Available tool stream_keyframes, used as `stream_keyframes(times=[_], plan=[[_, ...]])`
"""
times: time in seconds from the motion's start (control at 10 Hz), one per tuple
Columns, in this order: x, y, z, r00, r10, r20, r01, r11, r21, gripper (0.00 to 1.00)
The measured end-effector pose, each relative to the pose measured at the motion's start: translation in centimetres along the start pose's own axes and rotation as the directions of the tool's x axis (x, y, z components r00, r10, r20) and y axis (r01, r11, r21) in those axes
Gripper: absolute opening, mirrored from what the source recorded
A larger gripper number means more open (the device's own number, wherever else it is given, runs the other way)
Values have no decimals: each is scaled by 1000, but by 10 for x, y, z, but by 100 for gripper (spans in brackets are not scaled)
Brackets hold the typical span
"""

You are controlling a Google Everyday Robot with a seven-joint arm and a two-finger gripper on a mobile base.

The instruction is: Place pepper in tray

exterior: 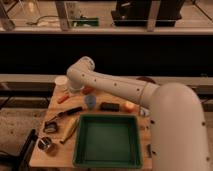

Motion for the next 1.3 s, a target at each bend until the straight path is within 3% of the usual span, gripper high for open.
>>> stream_keyframes(times=[0.4, 0.6, 0.8, 1.0, 1.3], plan=[[3, 79, -63, 993, 56, -104, -63, 996, -57, 26], [26, 118, -99, 984, 114, -139, -127, 988, -84, 26], [59, 141, -122, 975, 172, -143, -186, 979, -84, 25], [103, 169, -146, 955, 259, -142, -272, 959, -80, 20], [141, 201, -162, 931, 340, -135, -352, 933, -79, 12]])
